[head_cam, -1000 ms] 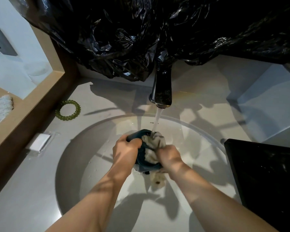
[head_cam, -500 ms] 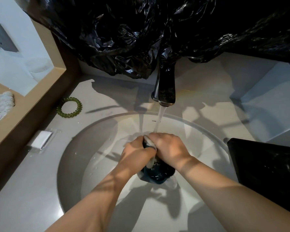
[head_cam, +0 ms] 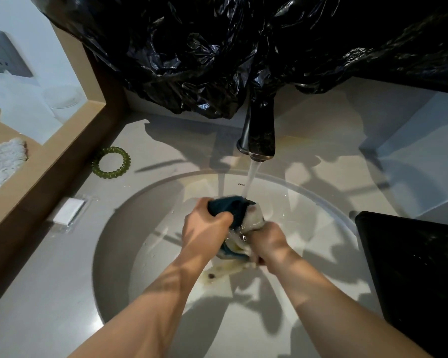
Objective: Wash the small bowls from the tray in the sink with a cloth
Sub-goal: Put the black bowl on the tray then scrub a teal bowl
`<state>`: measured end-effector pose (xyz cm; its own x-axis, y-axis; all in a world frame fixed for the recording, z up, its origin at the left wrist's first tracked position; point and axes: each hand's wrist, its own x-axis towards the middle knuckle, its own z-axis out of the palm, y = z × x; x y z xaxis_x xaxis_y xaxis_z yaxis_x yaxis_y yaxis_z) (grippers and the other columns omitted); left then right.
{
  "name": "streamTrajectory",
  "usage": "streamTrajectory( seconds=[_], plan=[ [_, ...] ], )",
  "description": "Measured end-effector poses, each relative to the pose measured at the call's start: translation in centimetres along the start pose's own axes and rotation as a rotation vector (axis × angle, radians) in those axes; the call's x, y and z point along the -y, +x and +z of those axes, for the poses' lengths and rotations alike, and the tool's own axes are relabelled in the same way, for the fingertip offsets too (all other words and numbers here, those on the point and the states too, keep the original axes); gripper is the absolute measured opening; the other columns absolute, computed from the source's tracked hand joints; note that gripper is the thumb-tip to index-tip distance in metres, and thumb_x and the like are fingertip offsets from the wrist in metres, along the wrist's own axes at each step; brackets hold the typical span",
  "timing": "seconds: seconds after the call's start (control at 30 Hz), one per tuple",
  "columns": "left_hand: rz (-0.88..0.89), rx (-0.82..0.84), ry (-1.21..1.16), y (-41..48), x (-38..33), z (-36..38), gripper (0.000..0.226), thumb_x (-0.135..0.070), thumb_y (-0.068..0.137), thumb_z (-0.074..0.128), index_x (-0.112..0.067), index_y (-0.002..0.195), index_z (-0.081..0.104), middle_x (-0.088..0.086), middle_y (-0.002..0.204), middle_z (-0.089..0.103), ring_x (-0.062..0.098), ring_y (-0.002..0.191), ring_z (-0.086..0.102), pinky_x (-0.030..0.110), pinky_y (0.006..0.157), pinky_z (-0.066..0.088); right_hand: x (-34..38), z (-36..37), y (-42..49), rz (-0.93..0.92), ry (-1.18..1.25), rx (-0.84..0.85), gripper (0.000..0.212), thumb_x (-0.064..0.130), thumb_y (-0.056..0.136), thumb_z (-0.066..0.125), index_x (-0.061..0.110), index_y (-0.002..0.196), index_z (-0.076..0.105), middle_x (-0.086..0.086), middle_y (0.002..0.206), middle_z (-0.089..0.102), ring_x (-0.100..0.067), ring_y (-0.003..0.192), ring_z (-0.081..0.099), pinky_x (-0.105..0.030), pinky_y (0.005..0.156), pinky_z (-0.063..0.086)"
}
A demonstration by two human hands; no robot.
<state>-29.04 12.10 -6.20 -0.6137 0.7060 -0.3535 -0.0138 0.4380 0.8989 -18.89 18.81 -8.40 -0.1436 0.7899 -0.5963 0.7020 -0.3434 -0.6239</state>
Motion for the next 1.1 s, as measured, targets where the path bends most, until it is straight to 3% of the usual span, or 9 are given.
streamTrajectory(
  seconds=[0.23,0.43,0.5,0.57,0.63,0.77,0.87,1.0,1.1],
  plan=[
    [0.059,0.122,0.108,-0.2,-0.4,-0.1,0.025,-0.016,0.075,0.060,-0.030,0.095,0.056,-0.004,0.086,0.064,0.011,0.082,0.061,0.025,0.066,0.050,3.0,-2.5,-0.6,-0.637,-0.803,-0.111,0.033,0.021,0.088,0.053,0.023,0.121,0.048,-0.005,0.109,0.066,-0.029,0.098,0.062,-0.031,0.079,0.046],
    [0.043,-0.016,-0.031,0.3,0.1,0.5,0.029,-0.022,0.073,0.059,-0.026,0.101,0.055,-0.004,0.086,0.064,0.015,0.084,0.062,0.037,0.077,0.055,-1.0,0.8,0.5,-0.014,0.268,-0.026,0.015,0.012,0.089,0.052,0.007,0.090,0.066,-0.007,0.086,0.068,-0.031,0.091,0.065,-0.037,0.077,0.055],
    [0.018,-0.036,-0.053,0.4,0.5,0.5,0.030,-0.022,0.072,0.059,-0.026,0.102,0.053,-0.004,0.085,0.063,0.016,0.083,0.061,0.037,0.076,0.054,-2.1,2.4,0.5,0.179,0.464,0.077,0.024,0.011,0.090,0.046,-0.002,0.098,0.064,-0.014,0.091,0.069,-0.036,0.089,0.066,-0.047,0.082,0.056],
    [-0.019,0.000,-0.067,0.5,0.7,0.5,0.028,-0.017,0.076,0.061,-0.025,0.102,0.051,-0.003,0.085,0.061,0.014,0.081,0.060,0.033,0.071,0.051,-2.2,2.5,0.5,0.209,0.514,0.093,0.021,0.006,0.090,0.046,-0.001,0.094,0.065,-0.016,0.082,0.068,-0.034,0.071,0.066,-0.041,0.062,0.059],
    [-0.064,0.103,-0.114,0.8,0.6,0.2,0.026,-0.013,0.076,0.063,-0.024,0.097,0.050,0.000,0.087,0.060,0.014,0.079,0.058,0.030,0.065,0.048,-1.6,1.1,1.1,0.053,0.287,-0.005,0.017,0.007,0.089,0.051,0.004,0.095,0.067,-0.010,0.078,0.065,-0.027,0.066,0.061,-0.029,0.053,0.052],
    [-0.115,0.368,-0.031,1.3,0.5,-0.7,0.029,-0.017,0.066,0.069,-0.025,0.092,0.057,0.003,0.087,0.063,0.022,0.083,0.063,0.028,0.060,0.049,1.5,-2.7,0.4,-0.346,-0.456,0.011,0.017,0.010,0.083,0.051,0.022,0.090,0.062,-0.008,0.093,0.064,-0.024,0.089,0.059,-0.025,0.071,0.042],
    [-0.069,0.421,0.052,0.8,0.8,0.2,0.021,-0.013,0.065,0.064,-0.019,0.084,0.060,-0.003,0.073,0.062,0.016,0.075,0.060,0.022,0.059,0.046,3.7,-3.1,-1.4,-0.600,-0.891,0.065,0.030,0.014,0.086,0.049,0.024,0.113,0.058,-0.009,0.110,0.064,-0.030,0.103,0.059,-0.027,0.076,0.041],
    [-0.050,0.340,0.160,0.8,1.0,0.8,0.009,-0.011,0.071,0.058,-0.018,0.076,0.058,-0.001,0.065,0.061,0.015,0.067,0.060,0.029,0.062,0.046,3.8,-2.4,-1.6,-0.902,-1.046,0.040,0.024,0.022,0.092,0.046,0.021,0.114,0.054,-0.002,0.116,0.059,-0.025,0.107,0.057,-0.029,0.077,0.039],
    [-0.041,0.257,0.186,0.9,0.8,0.4,0.012,-0.013,0.075,0.060,-0.022,0.082,0.056,0.000,0.069,0.064,0.016,0.069,0.062,0.026,0.061,0.048,3.1,-2.1,-0.6,-0.739,-0.841,0.027,0.018,0.027,0.092,0.047,0.023,0.105,0.059,-0.004,0.109,0.065,-0.029,0.101,0.059,-0.028,0.076,0.040]
  ],
)
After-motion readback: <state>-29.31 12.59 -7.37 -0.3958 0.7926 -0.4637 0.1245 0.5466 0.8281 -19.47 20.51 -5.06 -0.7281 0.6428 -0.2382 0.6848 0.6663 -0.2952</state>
